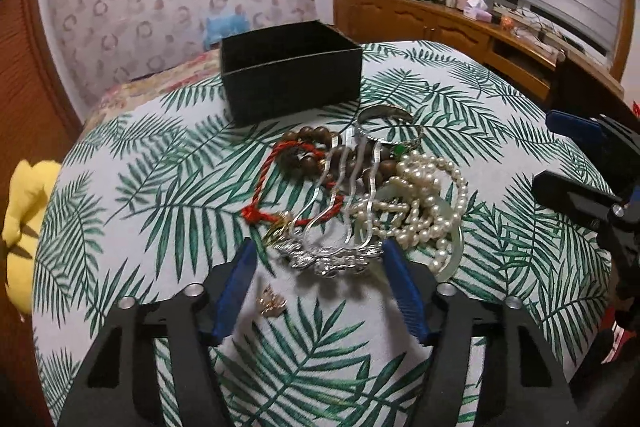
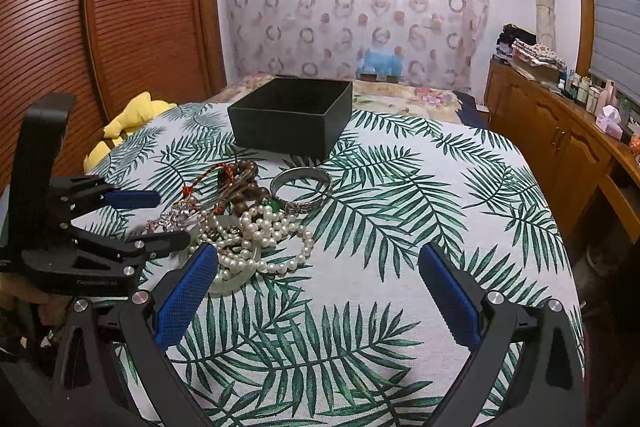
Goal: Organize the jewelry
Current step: 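Move both tools down toward the jewelry pile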
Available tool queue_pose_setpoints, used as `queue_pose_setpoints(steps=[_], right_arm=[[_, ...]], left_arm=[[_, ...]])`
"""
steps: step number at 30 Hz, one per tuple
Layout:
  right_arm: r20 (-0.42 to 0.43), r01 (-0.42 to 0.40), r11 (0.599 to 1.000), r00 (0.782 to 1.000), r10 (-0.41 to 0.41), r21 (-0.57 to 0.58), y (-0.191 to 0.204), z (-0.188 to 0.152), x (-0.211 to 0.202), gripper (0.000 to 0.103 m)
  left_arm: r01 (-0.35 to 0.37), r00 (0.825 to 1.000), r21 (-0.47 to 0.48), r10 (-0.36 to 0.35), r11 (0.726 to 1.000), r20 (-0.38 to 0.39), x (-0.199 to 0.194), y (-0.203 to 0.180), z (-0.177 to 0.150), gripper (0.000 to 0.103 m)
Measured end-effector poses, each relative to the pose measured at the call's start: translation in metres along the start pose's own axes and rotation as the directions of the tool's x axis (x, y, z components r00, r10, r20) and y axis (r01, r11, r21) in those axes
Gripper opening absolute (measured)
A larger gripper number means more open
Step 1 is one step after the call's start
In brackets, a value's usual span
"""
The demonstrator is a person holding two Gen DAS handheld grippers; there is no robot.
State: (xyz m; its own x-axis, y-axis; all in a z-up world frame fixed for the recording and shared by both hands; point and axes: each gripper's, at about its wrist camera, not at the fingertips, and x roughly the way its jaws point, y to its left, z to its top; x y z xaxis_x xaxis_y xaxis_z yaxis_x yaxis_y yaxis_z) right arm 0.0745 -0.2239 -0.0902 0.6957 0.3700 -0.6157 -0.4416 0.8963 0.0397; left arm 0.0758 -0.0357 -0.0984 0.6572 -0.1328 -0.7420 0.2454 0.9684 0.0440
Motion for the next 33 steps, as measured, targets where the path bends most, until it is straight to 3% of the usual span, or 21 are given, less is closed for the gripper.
queue_pose_setpoints(steps=[5,10,26,27,29,33], right_arm=[[-0.008,-0.005,1.0,1.0,0.005,-0.002,0.001,-0.002,0.002,0.101],[-0.005,-0.006,1.0,1.0,0.006,-0.001,0.001,-0.003,0.002,0.101],[-0.015,-0.02,1.0,1.0,0.02,-0.019,0.01,-0.003,0.008,0.101],[-0.015,-0.022,1.0,1.0,0.022,-0.021,0.01,-0.002,0.009,0.101],[-0.013,-0.021,0.999,1.0,0.021,-0.025,0.011,0.0,0.01,0.101],[-0.005,-0.019,0.999,1.0,0.019,-0.029,0.011,0.003,0.01,0.101]], left_arm=[[0.038,0.999,-0.003,-0.038,0.999,0.001,0.003,0.002,0.002,0.048],[0.072,0.997,-0.032,-0.072,0.997,0.011,0.0,0.011,0.002,0.025],[0.097,0.994,-0.116,-0.089,0.988,0.07,-0.015,0.04,-0.005,0.019],[0.095,0.993,-0.116,-0.087,0.989,0.078,-0.018,0.04,-0.005,0.016],[0.104,0.991,-0.11,-0.094,0.989,0.094,-0.024,0.039,-0.003,0.0],[0.06,0.996,-0.104,-0.053,0.993,0.071,-0.023,0.041,-0.001,0.0]])
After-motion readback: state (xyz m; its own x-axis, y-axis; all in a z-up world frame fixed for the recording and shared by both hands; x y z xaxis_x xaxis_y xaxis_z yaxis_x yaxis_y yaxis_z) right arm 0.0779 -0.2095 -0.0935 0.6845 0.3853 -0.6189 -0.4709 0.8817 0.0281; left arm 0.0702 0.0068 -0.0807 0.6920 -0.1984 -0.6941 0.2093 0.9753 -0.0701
